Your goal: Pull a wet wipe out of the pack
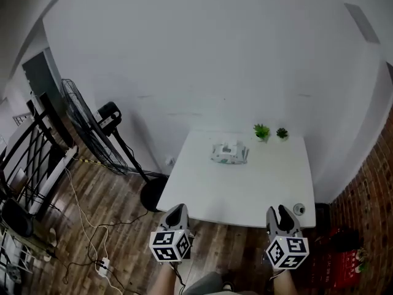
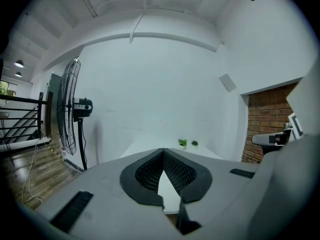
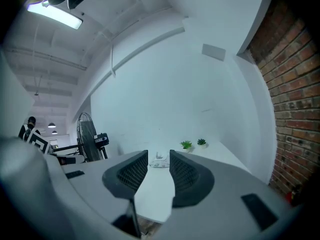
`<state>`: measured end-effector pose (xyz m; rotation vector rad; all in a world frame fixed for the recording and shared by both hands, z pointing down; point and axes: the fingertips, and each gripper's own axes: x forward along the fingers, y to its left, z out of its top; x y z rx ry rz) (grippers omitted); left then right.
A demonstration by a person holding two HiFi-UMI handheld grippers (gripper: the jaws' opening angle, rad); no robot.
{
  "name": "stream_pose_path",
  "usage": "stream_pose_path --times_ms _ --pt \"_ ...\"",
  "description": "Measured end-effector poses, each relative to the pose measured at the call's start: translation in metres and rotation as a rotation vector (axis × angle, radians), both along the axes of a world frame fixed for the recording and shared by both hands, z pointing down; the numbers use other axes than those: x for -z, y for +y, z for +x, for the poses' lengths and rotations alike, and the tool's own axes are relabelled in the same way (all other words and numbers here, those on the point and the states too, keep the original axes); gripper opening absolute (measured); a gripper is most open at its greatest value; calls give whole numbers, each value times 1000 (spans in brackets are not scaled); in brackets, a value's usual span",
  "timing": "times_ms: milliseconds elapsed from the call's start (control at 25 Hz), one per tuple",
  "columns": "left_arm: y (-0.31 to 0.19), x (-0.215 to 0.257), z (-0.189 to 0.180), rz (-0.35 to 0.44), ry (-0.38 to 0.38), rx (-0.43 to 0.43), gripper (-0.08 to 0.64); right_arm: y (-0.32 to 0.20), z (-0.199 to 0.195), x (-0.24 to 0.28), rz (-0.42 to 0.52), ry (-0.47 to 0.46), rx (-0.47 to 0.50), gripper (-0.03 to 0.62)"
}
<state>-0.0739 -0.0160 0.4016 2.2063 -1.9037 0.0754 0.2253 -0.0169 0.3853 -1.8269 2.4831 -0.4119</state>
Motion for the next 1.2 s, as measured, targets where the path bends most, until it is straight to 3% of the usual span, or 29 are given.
stream_pose_path --times_ms 440,800,1200 --pt "-87 -8 -5 11 35 2 2 -67 20 -12 -22 23 -57 136" --pt "-191 -1 -20 22 60 -35 2 -155 2 3 -13 50 -92 136" --pt "-281 -19 -37 -16 134 -63 2 -231 -16 17 -26 95 -127 136"
